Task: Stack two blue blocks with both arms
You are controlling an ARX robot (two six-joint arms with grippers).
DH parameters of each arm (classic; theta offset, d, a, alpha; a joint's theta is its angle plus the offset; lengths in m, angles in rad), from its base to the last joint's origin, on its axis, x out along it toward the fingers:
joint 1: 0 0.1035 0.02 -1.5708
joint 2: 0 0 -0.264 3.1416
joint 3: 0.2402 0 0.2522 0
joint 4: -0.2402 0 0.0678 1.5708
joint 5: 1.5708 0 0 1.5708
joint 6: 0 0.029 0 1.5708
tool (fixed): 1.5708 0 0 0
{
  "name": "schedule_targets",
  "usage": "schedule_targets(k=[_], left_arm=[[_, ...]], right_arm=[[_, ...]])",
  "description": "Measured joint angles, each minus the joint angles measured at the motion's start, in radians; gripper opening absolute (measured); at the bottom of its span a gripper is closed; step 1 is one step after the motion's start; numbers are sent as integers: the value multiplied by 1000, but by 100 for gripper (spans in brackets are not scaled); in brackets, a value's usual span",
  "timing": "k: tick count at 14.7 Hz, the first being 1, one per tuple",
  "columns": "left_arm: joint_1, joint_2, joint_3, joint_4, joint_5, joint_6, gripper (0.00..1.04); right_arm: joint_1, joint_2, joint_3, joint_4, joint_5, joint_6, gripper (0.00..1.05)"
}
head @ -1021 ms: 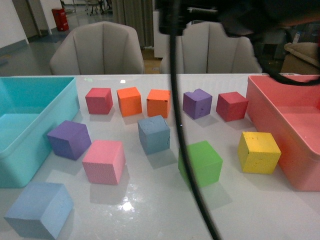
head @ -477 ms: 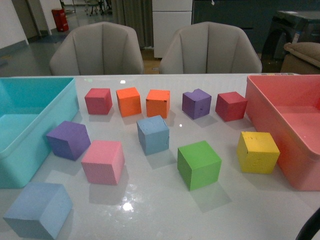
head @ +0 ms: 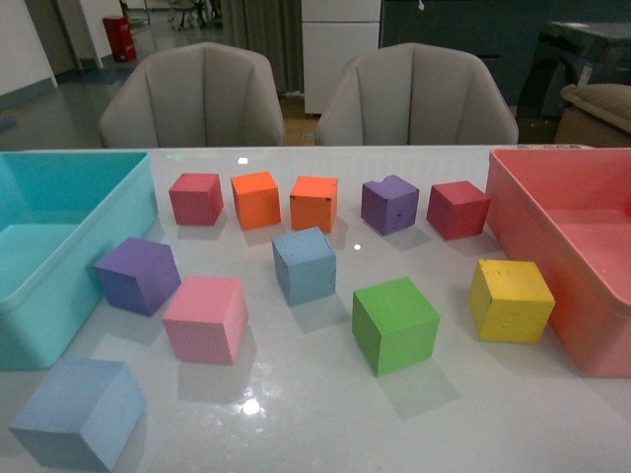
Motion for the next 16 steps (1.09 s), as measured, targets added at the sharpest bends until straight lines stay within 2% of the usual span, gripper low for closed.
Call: schedule_targets(k=[2,3,4,13,14,16], left_arm=[[0,0,0,0,0,0,98],[0,0,0,0,0,0,98],[0,0,0,0,-1,0,98],[0,0,0,0,0,0,98],[0,0,0,0,0,0,98],[0,0,0,0,0,0,98]], right_arm=[[0,-42,0,-32,0,0,2],[0,-77,1,-91,0,0,2],[0,-196,1,-223,-2,0,2],[0,-214,1,-217,-2,0,2],[0,-214,1,-217,-2,-2,12],[0,-214,1,-217,-2,-1,39]])
